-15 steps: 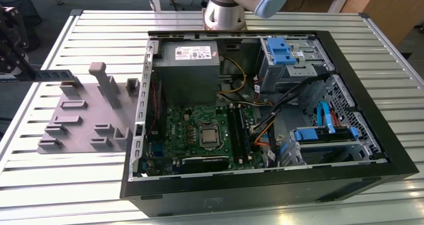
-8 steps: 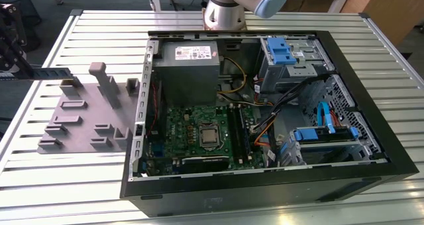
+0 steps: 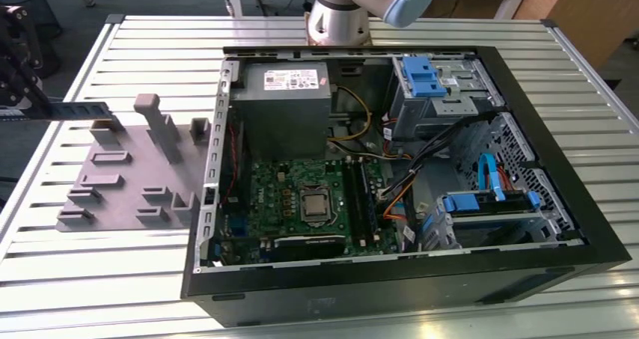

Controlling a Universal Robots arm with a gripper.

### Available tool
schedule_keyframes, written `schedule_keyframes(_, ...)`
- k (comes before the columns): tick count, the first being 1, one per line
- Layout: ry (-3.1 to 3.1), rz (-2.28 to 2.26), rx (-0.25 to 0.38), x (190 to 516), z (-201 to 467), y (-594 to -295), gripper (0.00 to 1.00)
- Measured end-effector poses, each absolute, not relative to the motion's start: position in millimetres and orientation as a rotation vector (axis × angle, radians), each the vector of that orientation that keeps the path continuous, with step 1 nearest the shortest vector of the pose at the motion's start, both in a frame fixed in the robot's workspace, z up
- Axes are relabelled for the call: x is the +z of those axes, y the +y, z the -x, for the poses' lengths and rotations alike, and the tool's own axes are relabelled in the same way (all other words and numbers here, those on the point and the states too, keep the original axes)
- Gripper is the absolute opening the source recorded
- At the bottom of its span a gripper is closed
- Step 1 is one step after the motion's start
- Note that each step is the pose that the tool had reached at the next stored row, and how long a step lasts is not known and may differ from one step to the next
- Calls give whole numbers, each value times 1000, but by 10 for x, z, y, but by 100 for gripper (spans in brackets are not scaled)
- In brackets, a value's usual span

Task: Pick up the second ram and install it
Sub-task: 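Pick up the second ram and move it above second insertion slot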

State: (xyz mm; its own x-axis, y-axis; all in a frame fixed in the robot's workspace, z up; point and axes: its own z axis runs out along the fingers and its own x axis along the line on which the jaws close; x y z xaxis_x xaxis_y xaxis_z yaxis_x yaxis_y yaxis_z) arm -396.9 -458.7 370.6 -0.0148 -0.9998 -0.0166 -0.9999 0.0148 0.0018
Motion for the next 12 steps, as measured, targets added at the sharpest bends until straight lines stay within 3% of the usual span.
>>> schedule_keyframes(12, 2230, 2198, 20, 3706, 3804, -4587, 14)
